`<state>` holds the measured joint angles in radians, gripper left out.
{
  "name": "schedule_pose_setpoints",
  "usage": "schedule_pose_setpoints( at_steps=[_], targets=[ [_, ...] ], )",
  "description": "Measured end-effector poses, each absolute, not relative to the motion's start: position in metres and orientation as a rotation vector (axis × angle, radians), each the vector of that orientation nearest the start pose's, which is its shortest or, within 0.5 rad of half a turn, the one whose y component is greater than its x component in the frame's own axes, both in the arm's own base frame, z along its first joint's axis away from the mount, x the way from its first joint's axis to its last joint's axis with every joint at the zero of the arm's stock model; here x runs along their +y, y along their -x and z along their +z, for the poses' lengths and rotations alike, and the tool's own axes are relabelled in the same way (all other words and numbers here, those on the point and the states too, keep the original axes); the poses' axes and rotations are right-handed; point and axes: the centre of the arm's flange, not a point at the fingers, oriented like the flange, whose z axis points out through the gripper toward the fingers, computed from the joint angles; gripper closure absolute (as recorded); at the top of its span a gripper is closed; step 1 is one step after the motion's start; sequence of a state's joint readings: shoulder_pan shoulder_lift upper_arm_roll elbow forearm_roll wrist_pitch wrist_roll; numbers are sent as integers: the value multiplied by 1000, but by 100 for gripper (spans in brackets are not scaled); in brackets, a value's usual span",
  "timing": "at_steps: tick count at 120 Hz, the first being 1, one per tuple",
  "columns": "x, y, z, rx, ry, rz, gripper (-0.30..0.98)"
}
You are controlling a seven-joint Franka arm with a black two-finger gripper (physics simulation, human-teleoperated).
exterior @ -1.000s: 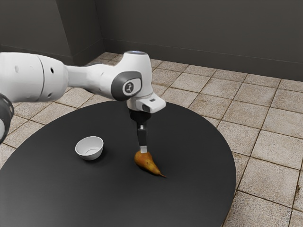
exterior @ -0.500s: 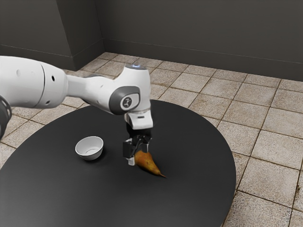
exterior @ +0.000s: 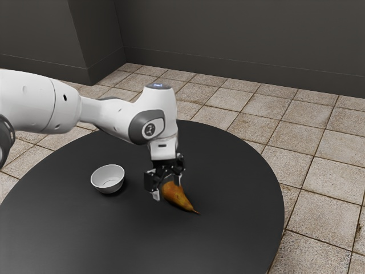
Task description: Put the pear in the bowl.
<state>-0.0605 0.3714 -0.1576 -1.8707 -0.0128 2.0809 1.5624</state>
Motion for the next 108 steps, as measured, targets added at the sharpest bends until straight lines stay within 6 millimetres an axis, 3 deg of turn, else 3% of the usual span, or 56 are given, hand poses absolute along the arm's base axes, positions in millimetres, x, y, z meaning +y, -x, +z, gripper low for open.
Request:
schedule_pose_setpoints(
  at_steps=[27, 55, 108],
  targets=[
    [-126, -614, 311, 2573, 2008, 58, 0],
    [-123, -628, 294, 2604, 1960, 21, 0],
    [-110, -635, 268, 2642, 1912, 7, 0]
  ],
)
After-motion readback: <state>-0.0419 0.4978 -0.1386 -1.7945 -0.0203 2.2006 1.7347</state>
